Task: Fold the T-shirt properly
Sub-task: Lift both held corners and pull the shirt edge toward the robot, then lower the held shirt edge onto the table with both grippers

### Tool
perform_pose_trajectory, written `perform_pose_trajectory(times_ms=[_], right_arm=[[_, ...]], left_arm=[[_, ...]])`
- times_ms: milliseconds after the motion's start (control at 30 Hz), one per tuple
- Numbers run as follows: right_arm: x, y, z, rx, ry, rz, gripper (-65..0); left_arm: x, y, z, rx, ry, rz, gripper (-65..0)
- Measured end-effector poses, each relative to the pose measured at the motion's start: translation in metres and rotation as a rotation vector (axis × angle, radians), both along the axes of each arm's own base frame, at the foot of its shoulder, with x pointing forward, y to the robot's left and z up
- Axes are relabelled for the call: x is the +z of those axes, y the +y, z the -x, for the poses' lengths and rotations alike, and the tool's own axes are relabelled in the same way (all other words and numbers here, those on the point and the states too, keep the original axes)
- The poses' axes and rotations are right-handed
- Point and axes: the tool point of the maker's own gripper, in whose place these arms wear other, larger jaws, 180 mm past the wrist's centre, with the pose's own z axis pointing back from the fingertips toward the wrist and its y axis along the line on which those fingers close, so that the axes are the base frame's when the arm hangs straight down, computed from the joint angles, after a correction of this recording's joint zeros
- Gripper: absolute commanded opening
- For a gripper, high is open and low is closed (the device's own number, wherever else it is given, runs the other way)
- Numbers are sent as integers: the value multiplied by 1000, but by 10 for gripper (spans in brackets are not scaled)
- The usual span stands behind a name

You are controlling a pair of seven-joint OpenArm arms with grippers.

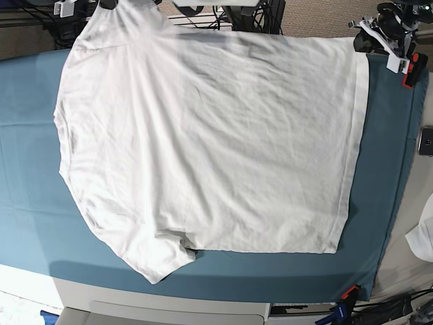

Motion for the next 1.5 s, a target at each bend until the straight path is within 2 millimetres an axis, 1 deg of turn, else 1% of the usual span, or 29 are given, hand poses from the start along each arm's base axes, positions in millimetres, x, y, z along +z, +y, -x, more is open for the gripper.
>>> perform_pose_trajectory(times_ms=[167,300,367,433,600,700,767,867,1000,1100,1267,1300,1367,1500], right_arm=[[0,0,3,0,9,0,-650],[2,2,0,-11,-3,-20,-650],[2,2,-5,-6,-15,-20,-650],[9,8,-19,42,-71,-24,-650],[35,18,-62,112,-210,9,-650],[46,18,-88,149,-287,66,-650],[50,15,-105,158,-335,100,-650],[51,11,-126,172,-370,146,-650],[60,6,-155,181,-444,203,-650],[65,-1,-173,181,-478,266,-650],[82,-12,-210,162,-581,345,-650],[82,-13,-216,153,-594,343,-650],[76,-17,-224,130,-597,325,-650],[46,-26,-232,67,-556,261,-650]], left_arm=[[0,0,1,-3,7,0,-650],[0,0,0,-2,3,0,-650],[2,-1,-2,-4,-11,-2,-650],[6,-3,-6,-18,-28,-13,-650],[26,-13,-21,-65,-102,-32,-650],[38,-17,-33,-83,-160,-50,-650],[41,-17,-42,-83,-188,-55,-650],[40,-12,-54,-75,-214,-80,-650],[31,-15,-63,-88,-215,-86,-650],[31,-15,-74,-94,-242,-100,-650],[32,-7,-96,-53,-280,-106,-650],[31,-6,-99,-47,-282,-105,-650],[29,-3,-103,-37,-283,-103,-650],[22,2,-103,-20,-267,-100,-650]])
